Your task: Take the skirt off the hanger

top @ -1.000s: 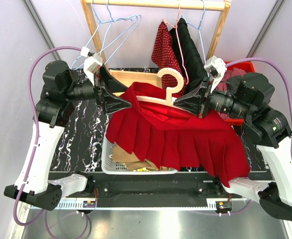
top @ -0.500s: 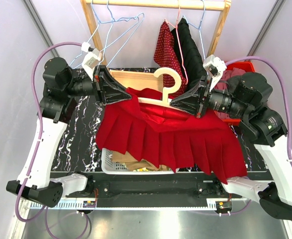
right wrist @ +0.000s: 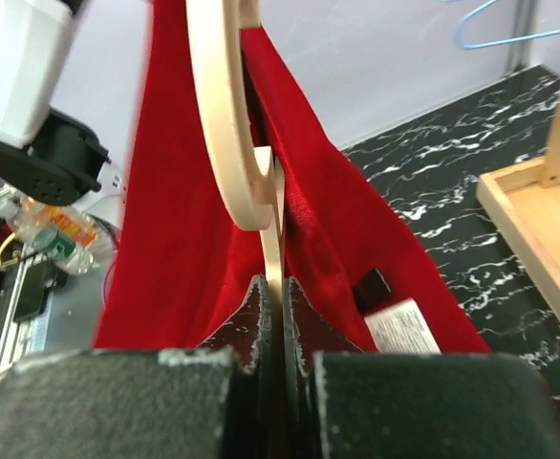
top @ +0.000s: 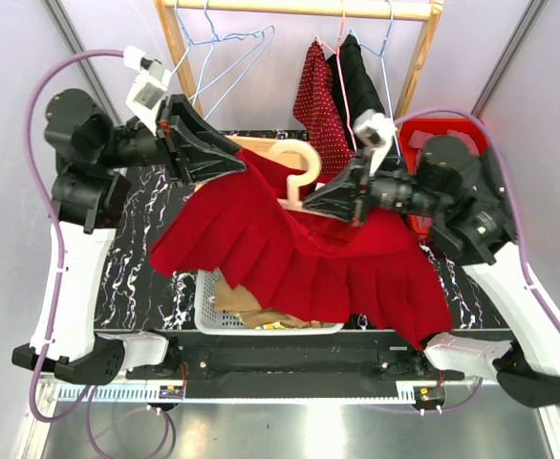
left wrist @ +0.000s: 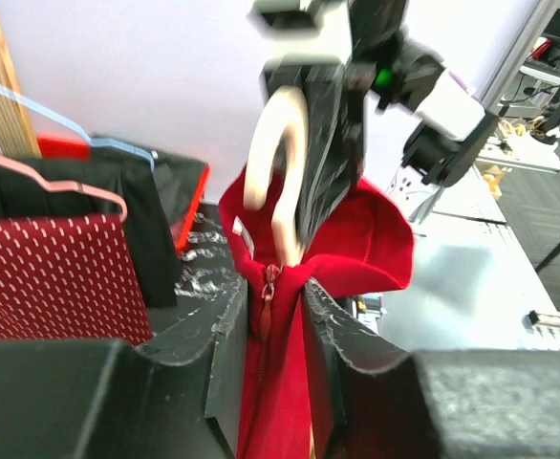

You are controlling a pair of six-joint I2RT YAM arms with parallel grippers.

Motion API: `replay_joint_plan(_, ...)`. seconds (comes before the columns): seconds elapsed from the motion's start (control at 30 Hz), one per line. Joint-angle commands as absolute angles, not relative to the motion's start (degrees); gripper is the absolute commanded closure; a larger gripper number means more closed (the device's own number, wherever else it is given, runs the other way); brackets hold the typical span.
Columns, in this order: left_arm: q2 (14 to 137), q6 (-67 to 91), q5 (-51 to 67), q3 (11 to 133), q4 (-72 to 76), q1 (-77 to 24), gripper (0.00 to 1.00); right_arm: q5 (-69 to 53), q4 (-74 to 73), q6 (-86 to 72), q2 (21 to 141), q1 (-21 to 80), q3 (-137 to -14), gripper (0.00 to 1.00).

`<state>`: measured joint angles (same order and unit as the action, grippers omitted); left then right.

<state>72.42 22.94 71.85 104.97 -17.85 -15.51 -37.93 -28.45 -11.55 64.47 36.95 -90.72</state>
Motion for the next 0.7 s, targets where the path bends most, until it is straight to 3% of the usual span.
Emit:
replay_joint_plan(0.0,72.25,25.05,70.93,108.29,-15.03,-16.52,0.68,-33.06,-24.17,-8.80,68.80,44.62,-94.12,1.00)
replay_joint_plan(0.33,70.14,23.04,69.61,103.09,-15.90,-19.86,0.66,-29.27,-11.95,-9.06,83.22,51.15,-107.29,1.00)
replay_joint_plan(0.57,66.19,13.55,69.79,102.22,-25.72,-17.23,0.66,-17.95,-29.25,4.98,87.02,51.06,-127.68,1.00)
replay_joint_plan(0.67,64.17,6.43,68.30,101.87,-32.92,-17.05,0.65,-16.44,-36.36,7.64,84.12,51.15,-128.67,1.00)
